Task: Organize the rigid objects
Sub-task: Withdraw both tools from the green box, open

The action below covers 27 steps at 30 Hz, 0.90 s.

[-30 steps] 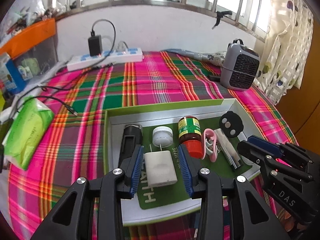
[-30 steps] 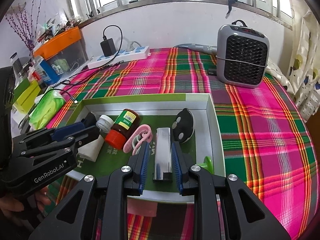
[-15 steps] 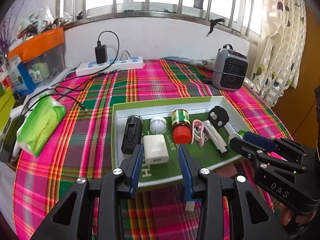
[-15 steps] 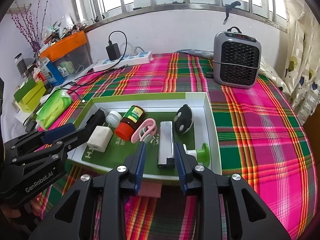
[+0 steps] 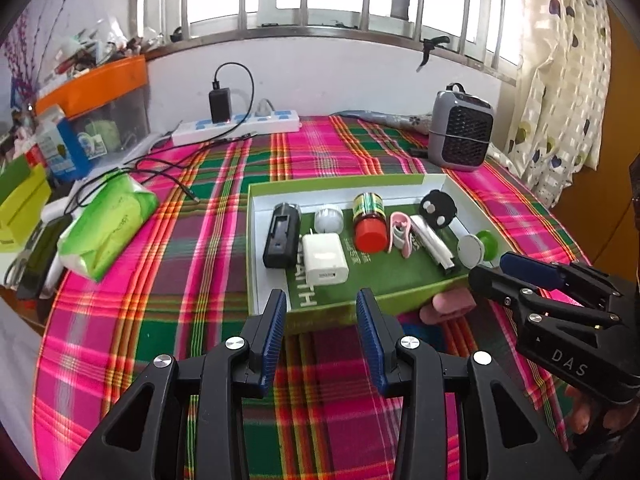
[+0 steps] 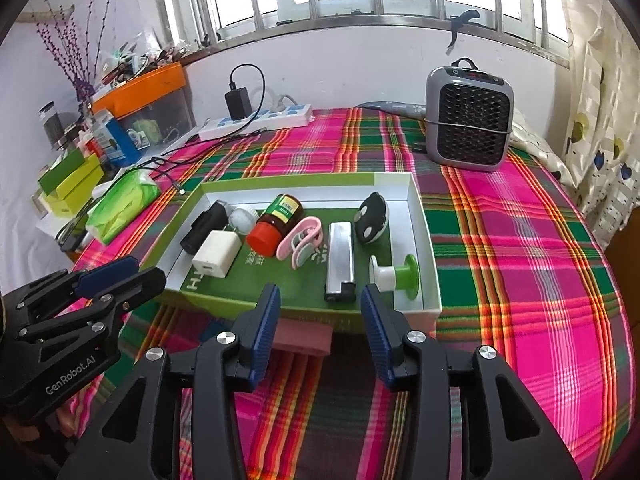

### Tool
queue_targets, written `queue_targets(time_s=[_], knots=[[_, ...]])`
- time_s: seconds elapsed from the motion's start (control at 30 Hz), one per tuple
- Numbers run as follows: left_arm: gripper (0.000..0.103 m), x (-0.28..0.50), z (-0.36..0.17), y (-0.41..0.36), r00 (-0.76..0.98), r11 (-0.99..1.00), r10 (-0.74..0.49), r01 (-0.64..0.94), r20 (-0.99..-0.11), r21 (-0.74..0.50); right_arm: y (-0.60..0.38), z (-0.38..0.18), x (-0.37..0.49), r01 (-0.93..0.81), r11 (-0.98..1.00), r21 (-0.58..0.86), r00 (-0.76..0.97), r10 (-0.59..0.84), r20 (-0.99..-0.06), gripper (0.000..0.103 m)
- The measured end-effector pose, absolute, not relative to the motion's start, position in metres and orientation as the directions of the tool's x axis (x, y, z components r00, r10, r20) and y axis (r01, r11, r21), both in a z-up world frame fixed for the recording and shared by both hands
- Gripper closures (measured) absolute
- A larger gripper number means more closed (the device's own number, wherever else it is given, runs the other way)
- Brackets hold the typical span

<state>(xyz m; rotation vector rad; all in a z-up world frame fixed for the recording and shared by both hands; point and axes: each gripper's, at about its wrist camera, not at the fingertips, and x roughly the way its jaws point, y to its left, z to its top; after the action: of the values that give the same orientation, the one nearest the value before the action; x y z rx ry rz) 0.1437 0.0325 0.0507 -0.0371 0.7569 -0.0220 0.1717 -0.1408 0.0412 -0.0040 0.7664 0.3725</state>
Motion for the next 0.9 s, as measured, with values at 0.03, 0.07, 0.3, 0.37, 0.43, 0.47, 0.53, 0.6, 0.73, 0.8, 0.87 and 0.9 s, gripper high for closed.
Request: queue_targets(time_s=[0.03,0.07,0.3,0.37,0.43,0.47,0.53,0.6,0.73,0.8,0.87,0.9], knots=[[0.068,0.142,0.050,0.033,0.725,0.999,-0.034,0.007,-0.688,-0.042,-0.141,0.040,0.171,-0.333,0.934,0.127,0.657,0.326,-0.680,0.060],[0.068,0.142,0.049,0.032,0.724,0.999,-0.036,0.008,-0.689,-0.043,-0.141,0.040,0.170,-0.334,0.934,0.125,0.656,0.325,-0.681,0.060],[0.068,0.131,0.041,0.038,0.715,0.997,-0.071,0.023,-0.696,-0.078,-0.142,0.034,0.163,-0.351,0.928,0.125,0.644,0.336,-0.688,0.059],[0.068,0.129,0.039,0.040,0.709,0.994,-0.092,0.030,-0.699,-0.100,-0.144,0.032,0.162,-0.349,0.927,0.135,0.638,0.341,-0.691,0.059],[0.068,0.129,0.035,0.045,0.699,0.990,-0.121,0.035,-0.705,-0.135,-0.147,0.031,0.161,-0.350,0.925,0.147,0.637,0.350,-0.687,0.059],[0.068,0.128,0.034,0.045,0.696,0.989,-0.125,0.035,-0.707,-0.141,-0.148,0.030,0.160,-0.355,0.922,0.152,0.635,0.358,-0.685,0.059],[0.068,0.128,0.030,0.047,0.686,0.988,-0.133,0.034,-0.716,-0.151,-0.148,0.029,0.160,-0.371,0.915,0.161,0.625,0.374,-0.685,0.059],[0.068,0.128,0.027,0.048,0.678,0.986,-0.146,0.038,-0.721,-0.163,-0.148,0.026,0.162,-0.377,0.911,0.169,0.615,0.382,-0.690,0.059],[0.068,0.127,0.023,0.048,0.670,0.984,-0.156,0.043,-0.726,-0.172,-0.144,0.021,0.168,-0.397,0.898,0.190,0.590,0.409,-0.696,0.059],[0.068,0.127,0.022,0.048,0.668,0.983,-0.163,0.047,-0.726,-0.177,-0.143,0.020,0.172,-0.406,0.892,0.201,0.582,0.421,-0.696,0.059],[0.068,0.127,0.022,0.048,0.666,0.982,-0.167,0.048,-0.727,-0.181,-0.142,0.021,0.174,-0.408,0.890,0.202,0.581,0.424,-0.694,0.059],[0.068,0.128,0.022,0.048,0.666,0.982,-0.168,0.050,-0.727,-0.182,-0.140,0.021,0.176,-0.413,0.888,0.203,0.577,0.427,-0.696,0.059]])
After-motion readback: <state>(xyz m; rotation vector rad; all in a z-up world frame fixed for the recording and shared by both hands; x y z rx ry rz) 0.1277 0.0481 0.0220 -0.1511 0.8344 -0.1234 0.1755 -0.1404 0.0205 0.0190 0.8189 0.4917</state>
